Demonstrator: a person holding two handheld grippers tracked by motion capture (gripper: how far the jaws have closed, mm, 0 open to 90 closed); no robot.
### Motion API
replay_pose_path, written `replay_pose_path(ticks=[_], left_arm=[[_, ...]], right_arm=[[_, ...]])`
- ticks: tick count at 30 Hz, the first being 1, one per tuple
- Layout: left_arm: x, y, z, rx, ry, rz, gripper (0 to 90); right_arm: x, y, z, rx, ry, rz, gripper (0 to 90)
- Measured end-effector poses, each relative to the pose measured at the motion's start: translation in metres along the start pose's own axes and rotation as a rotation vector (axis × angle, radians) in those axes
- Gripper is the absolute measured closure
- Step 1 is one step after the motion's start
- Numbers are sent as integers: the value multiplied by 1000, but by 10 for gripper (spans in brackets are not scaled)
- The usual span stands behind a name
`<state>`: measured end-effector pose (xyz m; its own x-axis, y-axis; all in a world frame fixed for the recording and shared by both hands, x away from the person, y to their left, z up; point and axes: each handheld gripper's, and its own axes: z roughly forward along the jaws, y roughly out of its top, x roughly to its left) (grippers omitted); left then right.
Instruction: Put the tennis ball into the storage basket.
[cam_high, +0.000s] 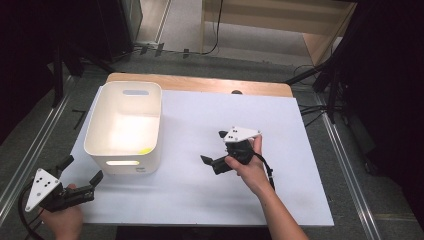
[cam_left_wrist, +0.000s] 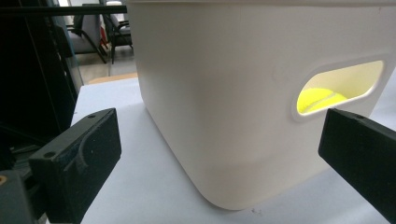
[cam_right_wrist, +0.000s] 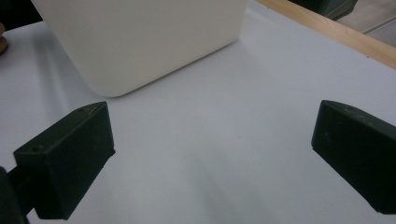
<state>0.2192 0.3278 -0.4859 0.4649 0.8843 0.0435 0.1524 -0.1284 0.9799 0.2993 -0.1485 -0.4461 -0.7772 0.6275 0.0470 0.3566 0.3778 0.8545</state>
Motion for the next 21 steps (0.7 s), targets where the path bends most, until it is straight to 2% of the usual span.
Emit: replay_pose_path(ticks=[21], left_arm=[[0, 0, 0, 3, 3, 1, 0]], right_arm=[[-12, -49, -19, -20, -50, 84, 0]])
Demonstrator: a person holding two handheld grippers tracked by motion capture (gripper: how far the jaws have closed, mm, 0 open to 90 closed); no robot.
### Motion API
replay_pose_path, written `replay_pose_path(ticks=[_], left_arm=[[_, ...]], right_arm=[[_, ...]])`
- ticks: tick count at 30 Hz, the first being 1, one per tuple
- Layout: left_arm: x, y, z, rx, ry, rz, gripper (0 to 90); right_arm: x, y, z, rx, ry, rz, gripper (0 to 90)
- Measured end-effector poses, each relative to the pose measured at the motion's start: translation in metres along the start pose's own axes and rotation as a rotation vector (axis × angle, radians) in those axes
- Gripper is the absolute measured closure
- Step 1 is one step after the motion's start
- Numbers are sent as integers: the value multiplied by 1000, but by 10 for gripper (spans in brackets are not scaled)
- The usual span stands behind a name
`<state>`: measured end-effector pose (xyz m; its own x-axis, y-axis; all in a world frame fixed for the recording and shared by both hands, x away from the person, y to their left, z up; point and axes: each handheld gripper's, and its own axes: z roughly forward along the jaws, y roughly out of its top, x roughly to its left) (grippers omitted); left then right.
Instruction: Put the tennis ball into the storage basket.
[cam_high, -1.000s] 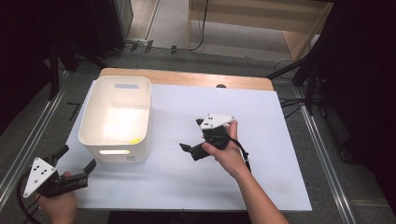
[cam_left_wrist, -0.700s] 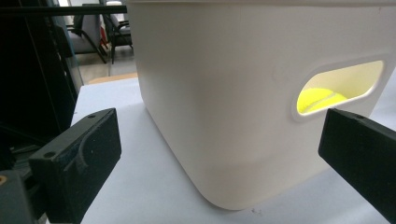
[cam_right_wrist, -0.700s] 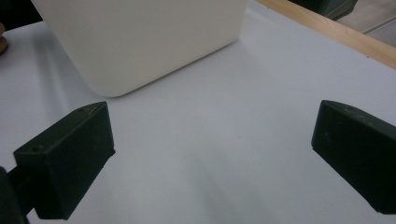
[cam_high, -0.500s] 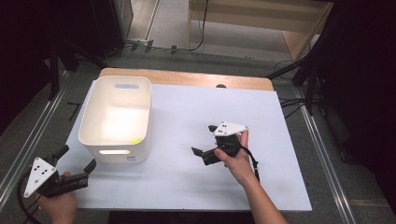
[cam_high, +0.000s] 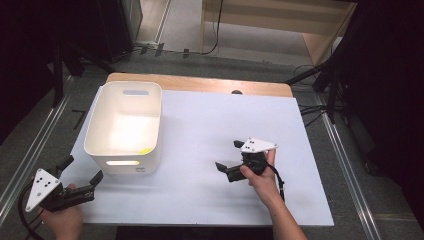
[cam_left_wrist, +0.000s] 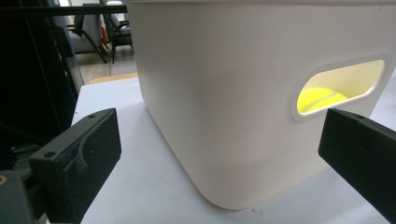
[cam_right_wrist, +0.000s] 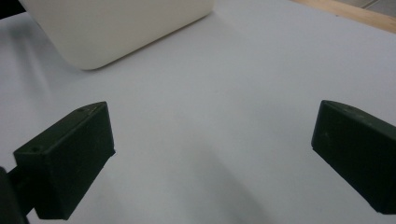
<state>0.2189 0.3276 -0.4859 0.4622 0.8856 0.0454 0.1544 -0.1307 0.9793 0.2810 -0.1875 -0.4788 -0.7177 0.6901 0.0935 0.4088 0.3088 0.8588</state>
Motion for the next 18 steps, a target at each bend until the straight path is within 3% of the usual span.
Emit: replay_pose_path(ticks=[18], left_arm=[[-1, 0, 1, -2, 2, 4, 0]], right_arm=[[-17, -31, -29, -26, -74, 49, 0]])
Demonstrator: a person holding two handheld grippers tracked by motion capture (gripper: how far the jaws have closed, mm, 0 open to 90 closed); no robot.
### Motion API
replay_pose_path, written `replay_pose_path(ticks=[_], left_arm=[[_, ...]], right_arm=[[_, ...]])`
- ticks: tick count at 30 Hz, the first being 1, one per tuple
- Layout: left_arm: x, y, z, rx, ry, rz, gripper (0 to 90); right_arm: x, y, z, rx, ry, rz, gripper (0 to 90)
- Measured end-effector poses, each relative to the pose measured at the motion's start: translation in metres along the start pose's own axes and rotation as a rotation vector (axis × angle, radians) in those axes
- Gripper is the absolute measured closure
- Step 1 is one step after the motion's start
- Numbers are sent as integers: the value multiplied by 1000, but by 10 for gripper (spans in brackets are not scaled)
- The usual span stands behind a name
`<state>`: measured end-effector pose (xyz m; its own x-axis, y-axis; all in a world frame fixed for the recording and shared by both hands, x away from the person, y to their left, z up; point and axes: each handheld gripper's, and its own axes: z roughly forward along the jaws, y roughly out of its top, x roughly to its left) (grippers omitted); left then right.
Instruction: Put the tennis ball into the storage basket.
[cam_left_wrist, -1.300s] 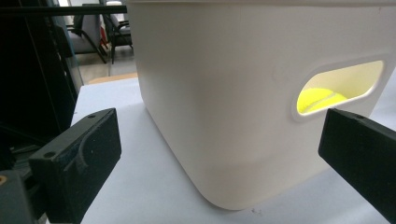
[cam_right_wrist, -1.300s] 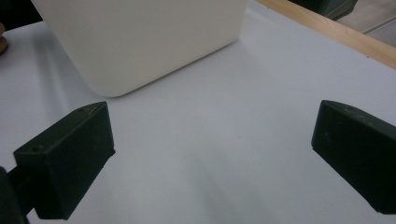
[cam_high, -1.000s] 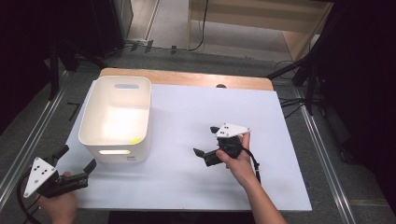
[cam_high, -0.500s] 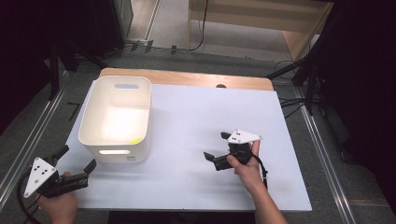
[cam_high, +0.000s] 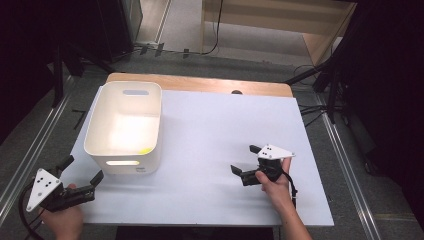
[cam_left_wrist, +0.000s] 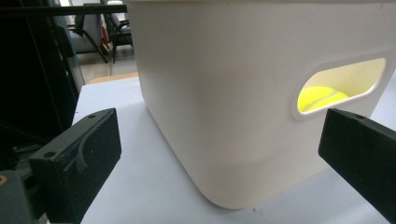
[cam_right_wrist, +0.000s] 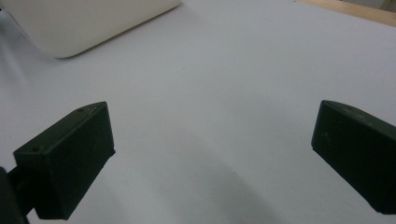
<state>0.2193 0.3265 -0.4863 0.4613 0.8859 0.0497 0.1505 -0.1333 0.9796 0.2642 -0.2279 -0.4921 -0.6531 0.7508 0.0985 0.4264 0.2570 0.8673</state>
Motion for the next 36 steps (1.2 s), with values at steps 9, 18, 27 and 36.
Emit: replay_pose_path(ticks=[9, 18, 27, 36], left_arm=[[0, 0, 0, 4, 1, 4, 0], [0, 0, 0, 6, 0, 6, 0], [0, 0, 0, 4, 1, 4, 0], [0, 0, 0, 4, 1, 3, 0]], right_arm=[[-9, -12, -15, -7, -23, 23, 0], [-14, -24, -25, -13, -41, 45, 0], [-20, -34, -36, -13, -54, 65, 0], [-27, -44, -47, -22, -75, 93, 0]])
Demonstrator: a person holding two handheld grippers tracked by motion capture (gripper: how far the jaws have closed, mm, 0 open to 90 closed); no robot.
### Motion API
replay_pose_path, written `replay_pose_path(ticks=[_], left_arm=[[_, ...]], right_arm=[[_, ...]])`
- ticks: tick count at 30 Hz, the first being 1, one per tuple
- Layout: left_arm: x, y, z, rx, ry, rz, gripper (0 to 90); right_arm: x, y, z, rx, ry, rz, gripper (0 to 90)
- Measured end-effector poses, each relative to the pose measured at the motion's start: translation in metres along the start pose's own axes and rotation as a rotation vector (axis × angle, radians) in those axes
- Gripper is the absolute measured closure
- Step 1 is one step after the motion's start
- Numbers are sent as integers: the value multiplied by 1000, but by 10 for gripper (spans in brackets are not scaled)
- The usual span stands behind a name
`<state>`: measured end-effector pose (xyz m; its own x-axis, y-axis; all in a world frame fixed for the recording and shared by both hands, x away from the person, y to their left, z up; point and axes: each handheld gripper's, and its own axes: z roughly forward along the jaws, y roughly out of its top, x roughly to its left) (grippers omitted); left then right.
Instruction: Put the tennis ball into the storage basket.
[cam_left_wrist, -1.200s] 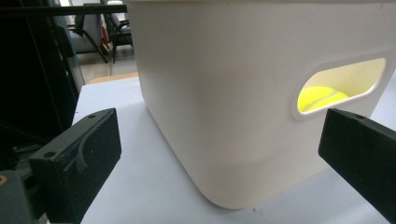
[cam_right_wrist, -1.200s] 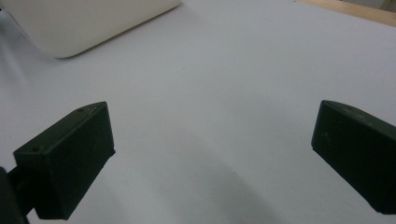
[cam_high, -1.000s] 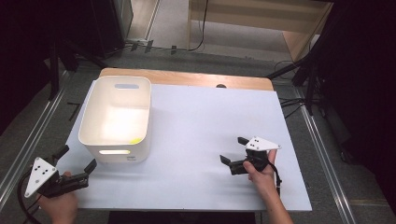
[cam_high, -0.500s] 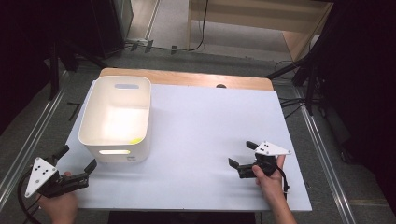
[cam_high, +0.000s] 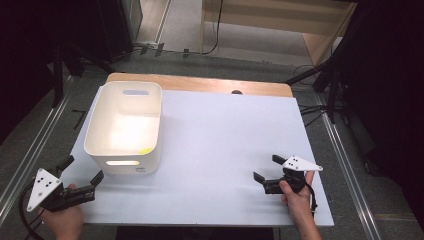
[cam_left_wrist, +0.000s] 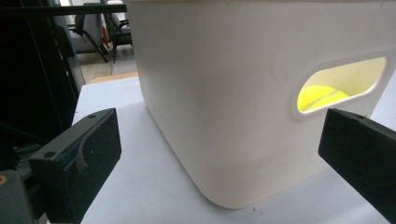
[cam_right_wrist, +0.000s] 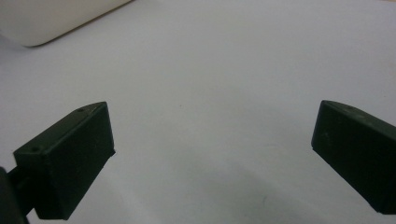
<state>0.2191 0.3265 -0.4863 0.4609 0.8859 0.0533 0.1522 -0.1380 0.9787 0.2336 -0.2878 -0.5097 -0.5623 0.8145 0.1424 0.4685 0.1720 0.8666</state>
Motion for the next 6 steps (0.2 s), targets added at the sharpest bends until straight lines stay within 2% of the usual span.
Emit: replay_pose_path(ticks=[6], left_arm=[[0, 0, 0, 8, 5, -2, 0]], right_arm=[[-2, -4, -1, -4, 5, 8, 0]])
